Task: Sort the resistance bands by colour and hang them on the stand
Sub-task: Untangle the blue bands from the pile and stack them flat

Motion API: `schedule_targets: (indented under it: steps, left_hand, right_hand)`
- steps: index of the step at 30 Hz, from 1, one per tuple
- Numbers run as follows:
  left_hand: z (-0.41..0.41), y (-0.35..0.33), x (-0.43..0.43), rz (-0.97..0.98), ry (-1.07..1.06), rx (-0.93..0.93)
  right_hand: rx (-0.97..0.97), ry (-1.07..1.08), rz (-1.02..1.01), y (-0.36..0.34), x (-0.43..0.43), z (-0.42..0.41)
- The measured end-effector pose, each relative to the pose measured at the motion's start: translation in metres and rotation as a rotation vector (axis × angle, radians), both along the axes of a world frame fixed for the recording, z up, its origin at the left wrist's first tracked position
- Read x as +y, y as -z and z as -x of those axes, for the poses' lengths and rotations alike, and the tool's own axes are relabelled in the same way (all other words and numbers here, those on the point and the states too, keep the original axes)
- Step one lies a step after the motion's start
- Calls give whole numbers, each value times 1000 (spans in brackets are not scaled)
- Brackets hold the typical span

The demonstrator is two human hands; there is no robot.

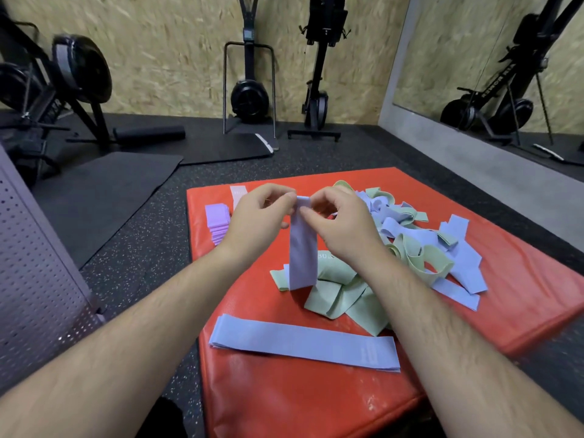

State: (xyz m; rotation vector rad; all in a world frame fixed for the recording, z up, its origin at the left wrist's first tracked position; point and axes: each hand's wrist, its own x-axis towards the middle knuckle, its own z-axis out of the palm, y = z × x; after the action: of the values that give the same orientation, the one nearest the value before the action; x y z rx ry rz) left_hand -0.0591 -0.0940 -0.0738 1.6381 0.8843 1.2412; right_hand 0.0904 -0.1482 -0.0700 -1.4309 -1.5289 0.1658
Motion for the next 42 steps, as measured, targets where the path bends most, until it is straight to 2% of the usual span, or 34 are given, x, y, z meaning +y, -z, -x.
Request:
schedule_targets:
  steps: [2, 5, 7, 10, 15, 21, 28, 32, 38, 42]
  left_hand:
    - [-1, -1, -1, 62, 11, -57]
    - [1, -1, -1, 61, -37, 4]
    - [3, 0, 0, -8, -78, 111]
    - [6, 0, -4, -111, -25, 207]
    - [12, 2, -10, -195, -25, 256]
    - [25, 2, -7, -135, -101, 182]
    - [48, -4, 3, -63, -206, 5]
    - [61, 3, 11, 25, -241, -47]
    - [73, 17, 12, 179, -223, -115]
    - [82, 34, 5, 325, -112, -85]
  right_hand:
    - [-30, -68, 1, 2, -3, 3]
    - [-61, -147, 71, 6, -5, 4]
    - [-6, -167, 122, 8, -5, 3]
    - [56, -128, 141, 13, -1, -3]
    - [120, -332, 268, 19, 4, 2]
    - [83, -312, 296, 25, 8, 7]
    - [-93, -276, 496, 23, -4, -14]
    - [-129, -215, 552, 18, -17, -34]
    - [-235, -140, 680, 22, -46, -68]
    - [-247, -121, 731, 25, -69, -87]
